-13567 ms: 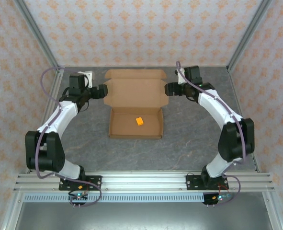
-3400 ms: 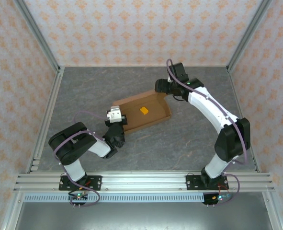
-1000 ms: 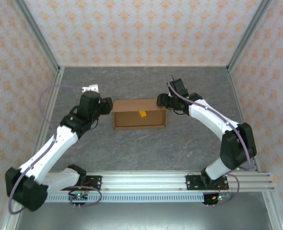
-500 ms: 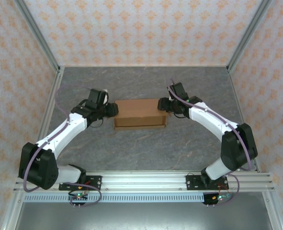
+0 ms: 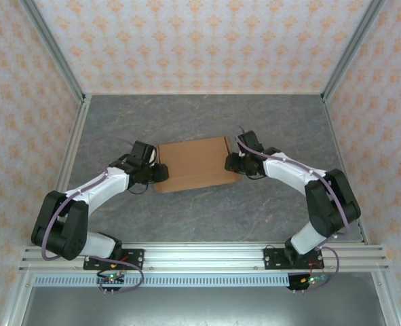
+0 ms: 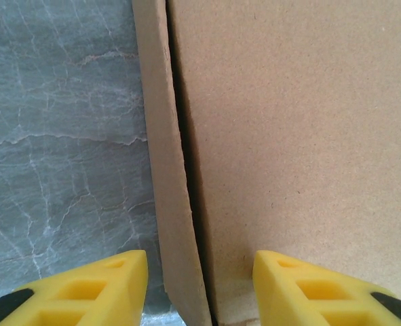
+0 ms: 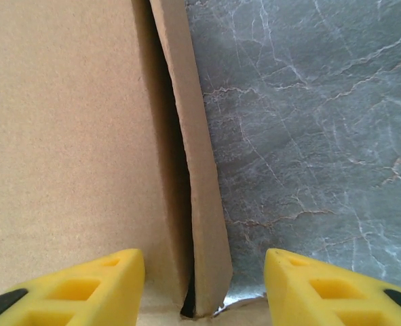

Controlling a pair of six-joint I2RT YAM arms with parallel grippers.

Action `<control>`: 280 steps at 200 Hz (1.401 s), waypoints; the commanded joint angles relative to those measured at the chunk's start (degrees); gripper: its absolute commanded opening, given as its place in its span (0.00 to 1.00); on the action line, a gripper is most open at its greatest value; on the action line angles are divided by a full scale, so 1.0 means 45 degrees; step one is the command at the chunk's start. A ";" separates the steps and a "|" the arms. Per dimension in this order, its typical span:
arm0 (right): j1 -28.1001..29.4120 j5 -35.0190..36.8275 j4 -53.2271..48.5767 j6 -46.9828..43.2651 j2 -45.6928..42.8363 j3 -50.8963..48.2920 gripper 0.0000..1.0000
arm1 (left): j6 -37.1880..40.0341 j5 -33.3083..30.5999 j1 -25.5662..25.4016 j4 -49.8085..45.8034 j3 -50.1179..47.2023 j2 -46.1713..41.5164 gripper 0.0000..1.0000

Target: Fold the paper box

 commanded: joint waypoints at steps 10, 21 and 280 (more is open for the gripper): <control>0.0069 -0.0070 0.0108 -0.0316 0.0450 0.0401 0.50 | 0.0023 -0.0313 0.0048 0.0192 0.0019 0.0309 0.47; 0.0050 -0.0107 0.0093 -0.0411 0.0627 0.0485 0.50 | -0.0016 -0.0276 0.0046 0.0389 -0.0081 0.0509 0.48; 0.4201 -0.0436 0.5703 0.4404 -0.1520 -0.3505 0.69 | 0.5412 0.3803 0.1526 -0.5279 1.2927 0.9498 0.83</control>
